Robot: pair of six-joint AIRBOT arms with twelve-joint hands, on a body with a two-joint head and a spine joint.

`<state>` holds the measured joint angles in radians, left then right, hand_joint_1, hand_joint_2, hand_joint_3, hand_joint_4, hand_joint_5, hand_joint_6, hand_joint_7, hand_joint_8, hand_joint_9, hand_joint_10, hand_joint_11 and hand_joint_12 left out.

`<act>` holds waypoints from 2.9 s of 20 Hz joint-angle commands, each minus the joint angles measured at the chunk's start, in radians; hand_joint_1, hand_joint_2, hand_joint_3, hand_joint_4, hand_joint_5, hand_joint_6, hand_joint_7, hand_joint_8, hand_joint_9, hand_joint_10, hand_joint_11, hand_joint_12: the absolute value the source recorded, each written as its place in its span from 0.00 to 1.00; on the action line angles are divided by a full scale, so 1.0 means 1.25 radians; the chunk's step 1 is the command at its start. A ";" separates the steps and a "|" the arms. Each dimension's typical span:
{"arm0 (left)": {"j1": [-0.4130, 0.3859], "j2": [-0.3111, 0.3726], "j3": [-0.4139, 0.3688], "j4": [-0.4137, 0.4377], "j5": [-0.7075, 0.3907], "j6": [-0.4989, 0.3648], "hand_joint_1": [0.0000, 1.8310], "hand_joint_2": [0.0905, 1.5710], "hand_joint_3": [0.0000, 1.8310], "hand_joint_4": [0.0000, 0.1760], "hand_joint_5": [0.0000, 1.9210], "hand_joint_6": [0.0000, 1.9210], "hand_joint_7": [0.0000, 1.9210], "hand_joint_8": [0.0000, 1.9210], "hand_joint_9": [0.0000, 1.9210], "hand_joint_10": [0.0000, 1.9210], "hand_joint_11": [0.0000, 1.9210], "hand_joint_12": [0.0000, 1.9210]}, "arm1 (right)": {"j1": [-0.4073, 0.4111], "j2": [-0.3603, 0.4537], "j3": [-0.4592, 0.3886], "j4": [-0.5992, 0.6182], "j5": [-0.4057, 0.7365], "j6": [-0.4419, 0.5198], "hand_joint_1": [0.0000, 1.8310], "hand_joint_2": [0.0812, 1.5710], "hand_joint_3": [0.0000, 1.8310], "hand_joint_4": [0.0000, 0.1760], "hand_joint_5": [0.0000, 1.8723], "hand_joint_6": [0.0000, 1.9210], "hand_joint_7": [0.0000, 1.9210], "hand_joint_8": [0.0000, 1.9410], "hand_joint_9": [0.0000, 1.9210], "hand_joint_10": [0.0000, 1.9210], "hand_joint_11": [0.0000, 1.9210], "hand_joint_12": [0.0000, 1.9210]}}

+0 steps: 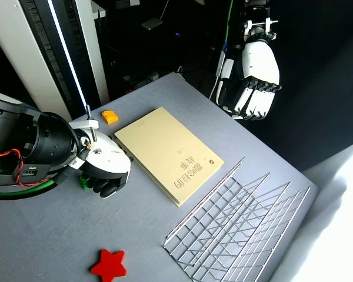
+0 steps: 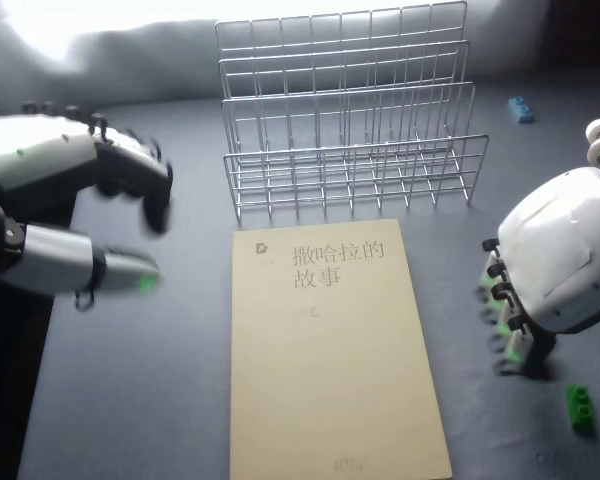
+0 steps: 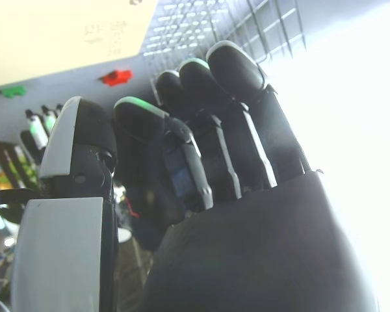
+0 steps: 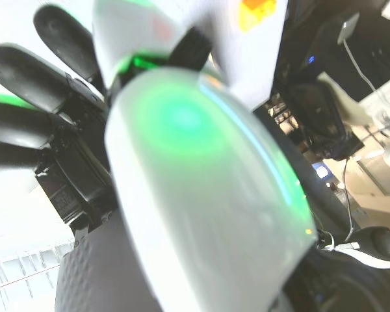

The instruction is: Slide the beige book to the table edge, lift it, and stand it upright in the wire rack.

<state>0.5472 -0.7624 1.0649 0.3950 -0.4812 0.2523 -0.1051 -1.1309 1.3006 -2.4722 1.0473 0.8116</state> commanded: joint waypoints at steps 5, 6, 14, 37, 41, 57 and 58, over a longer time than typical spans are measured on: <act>-0.008 0.007 0.001 -0.027 -0.041 -0.002 0.14 0.67 0.00 0.00 0.06 0.00 0.06 0.00 0.04 0.00 0.00 0.10 | 0.033 0.007 0.002 0.036 -0.007 0.001 0.07 0.68 0.00 0.00 0.10 0.00 0.11 0.00 0.11 0.00 0.00 0.31; -0.008 0.007 0.001 -0.030 -0.037 -0.003 0.14 0.67 0.00 0.00 0.07 0.00 0.06 0.00 0.05 0.00 0.00 0.10 | 0.035 0.008 0.003 0.034 -0.008 0.001 0.07 0.69 0.00 0.00 0.09 0.00 0.10 0.00 0.10 0.00 0.00 0.28; -0.001 0.030 -0.002 -0.201 0.165 -0.007 0.24 0.64 0.00 0.00 0.04 0.00 0.04 0.00 0.04 0.00 0.00 0.07 | 0.008 0.017 0.007 0.028 -0.012 0.001 0.08 0.69 0.00 0.00 0.12 0.00 0.13 0.00 0.12 0.00 0.00 0.31; 0.369 0.063 0.005 -0.908 -0.085 0.045 0.62 0.69 0.00 0.00 0.00 0.00 0.00 0.00 0.00 0.00 0.00 0.00 | 0.002 -0.196 0.056 -0.015 -0.093 0.089 0.12 0.70 0.00 0.00 0.11 0.00 0.12 0.00 0.12 0.00 0.00 0.33; 0.384 0.064 0.019 -0.922 -0.042 -0.155 0.63 0.67 0.00 0.00 0.00 0.00 0.00 0.00 0.00 0.00 0.00 0.00 | 0.003 -0.234 0.064 -0.015 -0.103 0.103 0.12 0.70 0.00 0.00 0.13 0.00 0.13 0.00 0.13 0.00 0.00 0.34; 0.381 -0.012 0.072 -0.613 0.144 -0.989 0.63 0.67 0.00 0.00 0.00 0.00 0.00 0.00 0.00 0.00 0.00 0.00 | 0.026 -0.322 0.075 -0.021 -0.129 0.146 0.12 0.71 0.00 0.00 0.13 0.00 0.13 0.00 0.12 0.00 0.00 0.33; 0.381 -0.016 0.075 -0.613 0.150 -0.990 0.63 0.67 0.00 0.00 0.00 0.00 0.00 0.00 0.00 0.00 0.00 0.00 | 0.025 -0.325 0.075 -0.021 -0.128 0.149 0.12 0.71 0.00 0.00 0.13 0.00 0.13 0.00 0.13 0.00 0.00 0.34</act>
<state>1.0302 -0.7883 1.1557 -0.3496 -0.2337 -0.9920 -0.0834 -1.5394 1.3972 -2.5462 0.9089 0.9951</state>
